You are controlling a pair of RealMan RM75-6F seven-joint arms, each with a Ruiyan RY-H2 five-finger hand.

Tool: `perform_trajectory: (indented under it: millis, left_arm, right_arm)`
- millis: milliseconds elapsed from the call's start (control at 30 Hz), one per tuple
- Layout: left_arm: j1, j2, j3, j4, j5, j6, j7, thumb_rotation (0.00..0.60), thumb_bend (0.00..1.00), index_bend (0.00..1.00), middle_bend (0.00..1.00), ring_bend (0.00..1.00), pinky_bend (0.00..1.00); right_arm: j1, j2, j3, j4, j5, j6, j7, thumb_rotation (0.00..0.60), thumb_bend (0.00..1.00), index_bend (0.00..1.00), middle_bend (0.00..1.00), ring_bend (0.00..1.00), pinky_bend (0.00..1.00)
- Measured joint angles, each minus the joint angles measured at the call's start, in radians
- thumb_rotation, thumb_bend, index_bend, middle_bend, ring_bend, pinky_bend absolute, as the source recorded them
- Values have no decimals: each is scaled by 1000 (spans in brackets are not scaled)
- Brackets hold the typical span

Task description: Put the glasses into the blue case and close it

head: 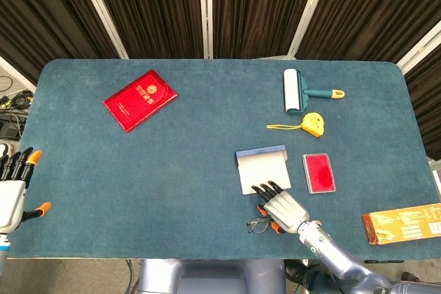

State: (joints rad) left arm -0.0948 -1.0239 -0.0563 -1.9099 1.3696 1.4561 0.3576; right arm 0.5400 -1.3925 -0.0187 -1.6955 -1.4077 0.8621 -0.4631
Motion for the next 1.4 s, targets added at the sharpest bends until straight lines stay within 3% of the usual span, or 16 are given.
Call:
perform_trajectory:
  millis: [1400]
  left_arm:
    - [-11,-4,7,2,-18,-10,7,600,0,0,0,0,0]
  right_arm:
    - [30,-26,-27,19,62,27,-35,600,367,627,0,0,0]
